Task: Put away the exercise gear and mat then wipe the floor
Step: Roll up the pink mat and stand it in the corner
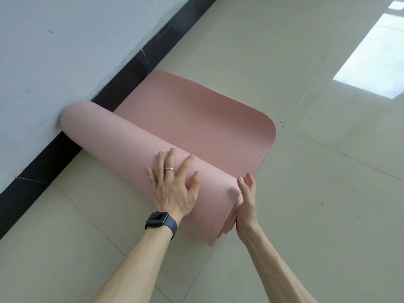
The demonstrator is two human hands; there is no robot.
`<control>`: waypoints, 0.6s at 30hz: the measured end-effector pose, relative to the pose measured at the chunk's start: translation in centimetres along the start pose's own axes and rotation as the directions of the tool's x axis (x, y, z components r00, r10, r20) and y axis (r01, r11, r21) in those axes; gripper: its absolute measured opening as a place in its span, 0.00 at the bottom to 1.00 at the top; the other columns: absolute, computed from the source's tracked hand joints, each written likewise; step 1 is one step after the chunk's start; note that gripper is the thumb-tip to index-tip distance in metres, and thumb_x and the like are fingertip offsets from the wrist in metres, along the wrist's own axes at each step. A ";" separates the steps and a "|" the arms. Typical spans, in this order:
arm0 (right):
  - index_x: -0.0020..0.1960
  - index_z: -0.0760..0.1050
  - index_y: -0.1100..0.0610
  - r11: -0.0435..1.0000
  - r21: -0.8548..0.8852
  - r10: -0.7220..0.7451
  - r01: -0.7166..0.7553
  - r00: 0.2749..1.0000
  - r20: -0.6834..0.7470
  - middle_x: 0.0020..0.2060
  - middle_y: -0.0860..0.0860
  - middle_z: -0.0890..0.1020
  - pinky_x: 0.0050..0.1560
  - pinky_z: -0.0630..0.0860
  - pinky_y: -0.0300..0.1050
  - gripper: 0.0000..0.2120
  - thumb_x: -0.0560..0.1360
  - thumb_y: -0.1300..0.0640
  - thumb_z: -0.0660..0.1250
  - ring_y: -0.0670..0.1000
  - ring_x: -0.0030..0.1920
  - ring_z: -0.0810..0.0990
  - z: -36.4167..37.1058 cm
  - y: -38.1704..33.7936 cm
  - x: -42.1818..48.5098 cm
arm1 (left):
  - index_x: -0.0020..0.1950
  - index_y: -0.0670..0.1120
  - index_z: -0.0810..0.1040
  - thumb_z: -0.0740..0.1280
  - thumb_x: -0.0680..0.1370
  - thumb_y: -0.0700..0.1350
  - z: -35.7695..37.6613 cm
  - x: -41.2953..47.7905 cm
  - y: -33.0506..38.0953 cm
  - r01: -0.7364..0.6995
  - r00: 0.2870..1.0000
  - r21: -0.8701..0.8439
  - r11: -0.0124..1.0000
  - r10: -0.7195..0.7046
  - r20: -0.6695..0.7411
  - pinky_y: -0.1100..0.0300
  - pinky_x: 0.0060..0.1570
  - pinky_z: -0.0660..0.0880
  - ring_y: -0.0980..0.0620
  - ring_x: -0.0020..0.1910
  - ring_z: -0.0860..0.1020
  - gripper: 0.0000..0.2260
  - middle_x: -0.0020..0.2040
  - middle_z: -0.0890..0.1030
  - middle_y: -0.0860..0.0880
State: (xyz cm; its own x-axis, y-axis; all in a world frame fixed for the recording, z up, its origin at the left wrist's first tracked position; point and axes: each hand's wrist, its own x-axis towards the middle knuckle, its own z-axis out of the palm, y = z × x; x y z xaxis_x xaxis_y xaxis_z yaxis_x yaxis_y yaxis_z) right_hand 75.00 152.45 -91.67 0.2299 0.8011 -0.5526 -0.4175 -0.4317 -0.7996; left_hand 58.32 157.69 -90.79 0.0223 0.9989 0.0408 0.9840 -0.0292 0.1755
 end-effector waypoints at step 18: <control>0.74 0.63 0.40 0.640 -0.721 -0.229 0.265 0.962 0.151 0.78 0.44 0.57 0.77 0.53 0.54 0.41 0.64 0.26 0.62 0.42 0.78 0.48 -4.9 -4.5 7.8 | 0.76 0.54 0.67 0.61 0.77 0.57 -0.1 4.2 2.2 -0.264 0.955 -0.170 0.949 0.232 -0.187 0.37 0.75 0.46 0.43 0.80 0.53 0.26 0.80 0.57 0.47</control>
State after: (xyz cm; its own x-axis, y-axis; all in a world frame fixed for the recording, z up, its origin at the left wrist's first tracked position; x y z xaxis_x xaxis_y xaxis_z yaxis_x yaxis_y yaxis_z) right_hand 82.98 158.65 -93.54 0.1844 0.9318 -0.3128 0.4273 -0.3626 -0.8282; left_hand 60.60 161.79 -90.13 0.2172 0.9399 0.2633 0.8984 -0.2979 0.3226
